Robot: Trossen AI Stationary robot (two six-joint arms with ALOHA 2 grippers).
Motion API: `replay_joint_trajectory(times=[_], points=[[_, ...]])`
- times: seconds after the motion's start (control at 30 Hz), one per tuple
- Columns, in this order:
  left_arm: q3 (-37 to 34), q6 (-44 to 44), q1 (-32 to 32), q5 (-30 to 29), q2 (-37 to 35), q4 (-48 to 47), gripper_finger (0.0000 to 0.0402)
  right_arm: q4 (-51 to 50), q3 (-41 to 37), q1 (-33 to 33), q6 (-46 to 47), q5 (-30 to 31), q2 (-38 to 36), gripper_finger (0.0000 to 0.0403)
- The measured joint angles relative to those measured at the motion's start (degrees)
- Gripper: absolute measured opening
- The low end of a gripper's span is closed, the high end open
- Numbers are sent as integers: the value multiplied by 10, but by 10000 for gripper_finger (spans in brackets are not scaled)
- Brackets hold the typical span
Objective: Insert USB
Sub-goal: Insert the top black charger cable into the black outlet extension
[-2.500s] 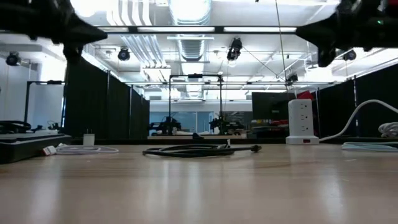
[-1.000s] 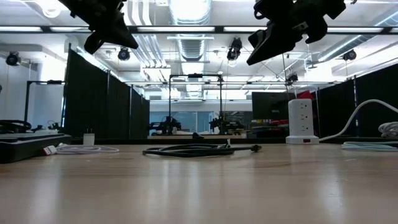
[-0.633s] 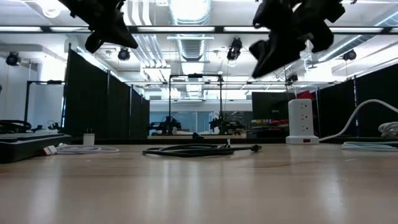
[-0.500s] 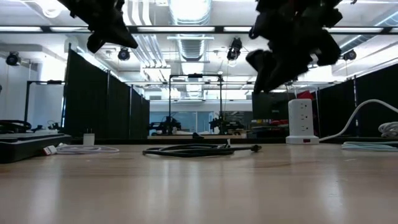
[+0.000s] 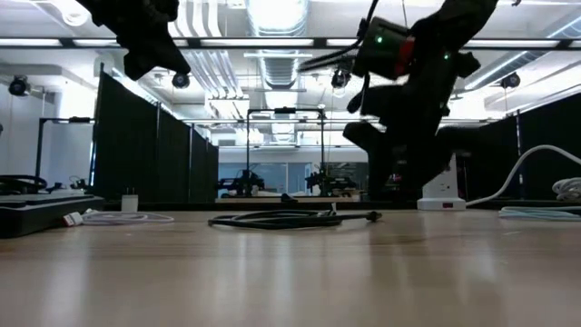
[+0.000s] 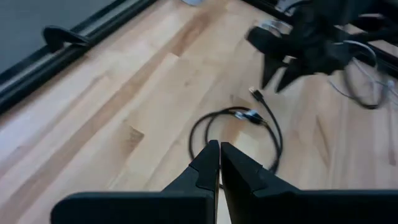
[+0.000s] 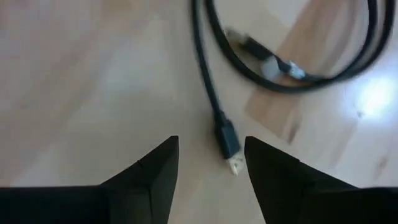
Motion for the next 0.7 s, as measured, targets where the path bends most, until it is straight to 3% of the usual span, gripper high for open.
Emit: replay_joint_trajectory(times=[0.13, 0.4, 0.63, 0.7], points=[[0, -10, -16, 1, 0, 0, 0, 28, 0, 0, -1, 27, 22, 151], [0, -31, -52, 1, 0, -6, 0, 39, 0, 0, -1, 13, 43, 116], [0, -50, -82, 29, 0, -6, 0, 56, 0, 0, 11, 19, 44, 23], [0, -50, -93, 49, 0, -6, 0, 54, 0, 0, 38, 20, 43, 14]])
